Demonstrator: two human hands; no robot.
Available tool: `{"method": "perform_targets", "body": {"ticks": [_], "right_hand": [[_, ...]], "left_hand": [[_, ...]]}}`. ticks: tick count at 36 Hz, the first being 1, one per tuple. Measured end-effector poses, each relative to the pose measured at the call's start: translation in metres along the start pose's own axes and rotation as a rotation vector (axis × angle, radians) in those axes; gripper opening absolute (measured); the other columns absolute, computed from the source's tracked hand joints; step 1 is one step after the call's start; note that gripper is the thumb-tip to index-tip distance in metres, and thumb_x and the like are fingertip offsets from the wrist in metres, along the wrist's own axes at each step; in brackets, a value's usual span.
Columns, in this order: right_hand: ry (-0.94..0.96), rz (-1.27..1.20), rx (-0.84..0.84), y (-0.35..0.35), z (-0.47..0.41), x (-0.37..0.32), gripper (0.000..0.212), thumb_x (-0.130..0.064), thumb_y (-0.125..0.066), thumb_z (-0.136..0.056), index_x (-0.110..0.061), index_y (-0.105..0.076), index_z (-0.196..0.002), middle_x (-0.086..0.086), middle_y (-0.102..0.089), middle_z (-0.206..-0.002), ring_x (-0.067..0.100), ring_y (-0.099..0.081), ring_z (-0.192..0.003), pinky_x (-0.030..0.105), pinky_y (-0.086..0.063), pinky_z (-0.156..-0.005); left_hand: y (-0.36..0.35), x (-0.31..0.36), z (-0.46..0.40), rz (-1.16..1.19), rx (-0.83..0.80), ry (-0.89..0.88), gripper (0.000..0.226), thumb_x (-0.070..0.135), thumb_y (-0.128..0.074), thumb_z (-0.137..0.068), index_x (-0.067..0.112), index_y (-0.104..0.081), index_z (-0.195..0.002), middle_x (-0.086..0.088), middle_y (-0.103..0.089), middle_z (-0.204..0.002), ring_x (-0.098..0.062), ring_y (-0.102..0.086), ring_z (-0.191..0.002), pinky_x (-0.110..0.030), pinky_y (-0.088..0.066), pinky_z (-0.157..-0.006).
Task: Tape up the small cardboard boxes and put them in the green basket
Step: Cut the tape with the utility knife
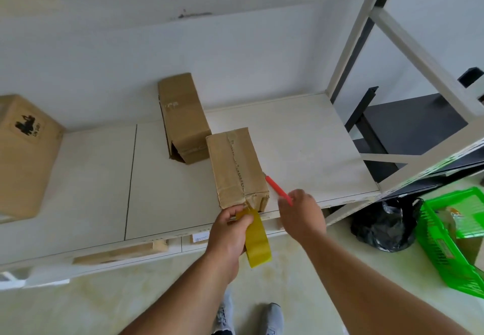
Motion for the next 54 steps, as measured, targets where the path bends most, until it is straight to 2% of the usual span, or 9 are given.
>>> {"method": "perform_targets", "body": {"ticks": [3,12,15,19,23,30,35,42,54], "right_hand": [[0.084,0.208,-0.103,-0.007,-0.027,0.005,0.045,-0.039,-0.051,-0.097,-0.019,-0.050,-0.137,0.008,-0.057,-0.129,0.029,-0.054,-0.117,0.044,-0.049,-0.100],[0.237,0.524,-0.057,-0.015,-0.050,0.000,0.023,-0.021,-0.050,-0.097,-0.015,-0.063,-0.114,0.005,-0.062,-0.109,0.025,-0.056,-0.103,0.034,-0.044,-0.078],[0.162,0.425,-0.070,-0.005,-0.048,0.000,0.019,-0.020,-0.052,-0.089,-0.013,-0.063,-0.104,0.005,-0.061,-0.097,0.027,-0.059,-0.089,0.033,-0.045,-0.071],[0.028,-0.041,-0.044,0.013,-0.025,0.010,0.012,-0.022,-0.048,-0.087,-0.013,-0.053,-0.093,0.006,-0.064,-0.083,0.027,-0.064,-0.073,0.041,-0.056,-0.065],[0.264,-0.259,0.040,0.031,0.023,-0.004,0.004,-0.012,-0.045,-0.094,-0.015,-0.044,-0.093,0.006,-0.059,-0.073,0.030,-0.056,-0.065,0.043,-0.046,-0.057],[0.663,0.313,-0.106,0.030,0.036,-0.069,0.037,-0.056,-0.055,-0.095,-0.029,-0.044,-0.117,-0.007,-0.066,-0.097,0.026,-0.065,-0.086,0.033,-0.047,-0.067],[0.681,0.382,-0.083,0.023,0.020,-0.077,0.033,-0.053,-0.057,-0.095,-0.026,-0.046,-0.110,-0.002,-0.068,-0.095,0.029,-0.065,-0.084,0.034,-0.049,-0.067],[0.652,0.405,-0.114,0.021,0.016,-0.077,0.035,-0.054,-0.058,-0.096,-0.027,-0.043,-0.112,-0.002,-0.066,-0.092,0.025,-0.061,-0.077,0.032,-0.048,-0.062],[0.651,0.428,-0.144,0.024,0.014,-0.078,0.035,-0.055,-0.059,-0.097,-0.028,-0.042,-0.112,-0.002,-0.067,-0.092,0.024,-0.061,-0.076,0.031,-0.045,-0.060]], "left_hand": [[0.002,-0.003,-0.005,-0.037,-0.001,-0.012,0.016,0.022,-0.072,-0.087,0.033,-0.070,-0.098,-0.004,-0.072,-0.103,-0.024,-0.069,-0.089,-0.036,-0.057,-0.073],[0.002,-0.005,-0.015,-0.116,0.025,-0.043,0.009,0.032,-0.077,-0.082,0.039,-0.072,-0.087,0.003,-0.072,-0.105,-0.027,-0.067,-0.103,-0.052,-0.055,-0.095],[0.001,-0.003,-0.017,-0.128,0.039,-0.065,0.012,0.035,-0.081,-0.078,0.038,-0.072,-0.086,0.005,-0.072,-0.109,-0.026,-0.067,-0.103,-0.053,-0.054,-0.096],[0.001,-0.003,-0.018,-0.127,0.024,-0.082,0.011,0.031,-0.081,-0.081,0.038,-0.074,-0.084,0.008,-0.072,-0.110,-0.025,-0.067,-0.106,-0.051,-0.053,-0.099],[0.000,-0.003,-0.016,-0.129,-0.011,-0.093,0.007,0.029,-0.078,-0.084,0.032,-0.075,-0.090,0.003,-0.073,-0.110,-0.024,-0.067,-0.105,-0.049,-0.051,-0.101],[0.002,-0.003,-0.013,-0.233,-0.146,-0.185,0.028,0.044,-0.072,-0.085,0.035,-0.073,-0.111,0.016,-0.072,-0.114,-0.006,-0.064,-0.113,-0.039,-0.048,-0.103],[0.005,-0.007,-0.013,-0.164,-0.035,-0.199,0.026,0.042,-0.075,-0.077,0.029,-0.071,-0.100,0.007,-0.072,-0.109,-0.012,-0.066,-0.107,-0.040,-0.051,-0.100],[0.003,-0.016,-0.012,-0.144,-0.016,-0.201,0.035,0.062,-0.070,-0.075,0.041,-0.071,-0.103,0.018,-0.070,-0.112,-0.006,-0.064,-0.108,-0.040,-0.054,-0.095],[0.005,-0.027,-0.008,-0.119,0.024,-0.228,0.014,0.043,-0.075,-0.085,0.032,-0.074,-0.093,0.017,-0.072,-0.105,-0.005,-0.064,-0.106,-0.029,-0.051,-0.090]]}}
Point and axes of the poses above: each hand's wrist, its own z-axis away from the middle knuckle, its own y-axis out of the back of the hand, x = y × z, the point moved 3 cm from there along -z, towards the middle knuckle
